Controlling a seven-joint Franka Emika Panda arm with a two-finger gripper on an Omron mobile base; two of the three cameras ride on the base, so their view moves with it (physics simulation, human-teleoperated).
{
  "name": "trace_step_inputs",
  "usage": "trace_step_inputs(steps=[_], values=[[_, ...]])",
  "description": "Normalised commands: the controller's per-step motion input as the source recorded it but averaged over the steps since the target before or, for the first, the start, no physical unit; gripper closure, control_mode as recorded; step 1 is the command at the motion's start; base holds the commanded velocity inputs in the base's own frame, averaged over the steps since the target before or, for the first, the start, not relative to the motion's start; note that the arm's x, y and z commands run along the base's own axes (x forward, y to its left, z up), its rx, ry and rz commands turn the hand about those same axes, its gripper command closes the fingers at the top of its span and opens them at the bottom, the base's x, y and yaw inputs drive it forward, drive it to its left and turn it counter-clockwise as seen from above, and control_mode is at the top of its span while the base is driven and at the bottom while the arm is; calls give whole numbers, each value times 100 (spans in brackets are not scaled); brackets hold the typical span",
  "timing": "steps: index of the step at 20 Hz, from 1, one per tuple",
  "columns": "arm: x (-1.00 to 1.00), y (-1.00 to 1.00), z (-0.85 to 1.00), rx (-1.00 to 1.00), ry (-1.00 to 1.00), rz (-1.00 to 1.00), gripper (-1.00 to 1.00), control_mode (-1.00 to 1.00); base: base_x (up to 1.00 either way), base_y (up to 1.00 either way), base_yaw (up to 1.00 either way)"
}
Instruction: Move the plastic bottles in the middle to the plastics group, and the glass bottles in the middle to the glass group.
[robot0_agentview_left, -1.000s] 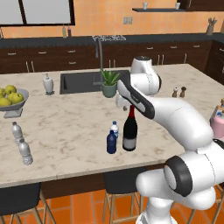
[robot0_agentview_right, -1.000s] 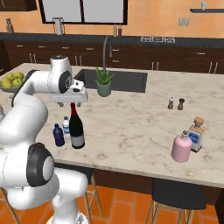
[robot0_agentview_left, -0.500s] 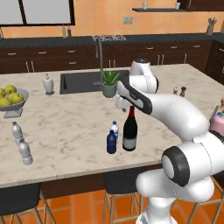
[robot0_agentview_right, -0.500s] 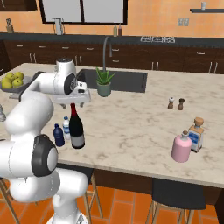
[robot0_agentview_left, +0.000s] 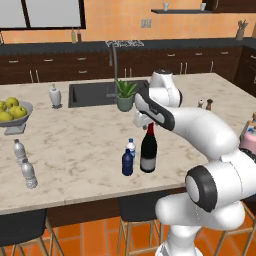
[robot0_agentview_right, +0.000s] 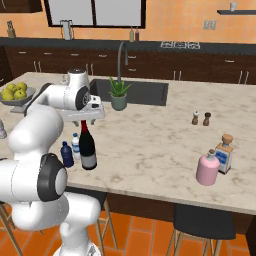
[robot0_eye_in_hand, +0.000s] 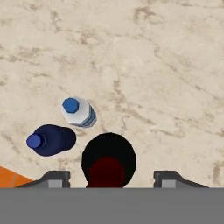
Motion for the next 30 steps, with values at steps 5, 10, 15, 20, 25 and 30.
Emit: trace_step_inputs(steps=[5,10,15,20,25,30], values=[[-1,-7,-12,0,0,2,100,-100,0,0,0],[-34,-11,4,0,0,4,100,-100,0,0,0],[-51,-12,21,0,0,0,100,-100,0,0,0],[-50,23,15,0,8,0,100,-100,0,0,0],[-37,-17,21,-9,-8,6,100,-100,0,0,0],[-14,-66,22,-18,-15,8,100,-100,0,0,0]])
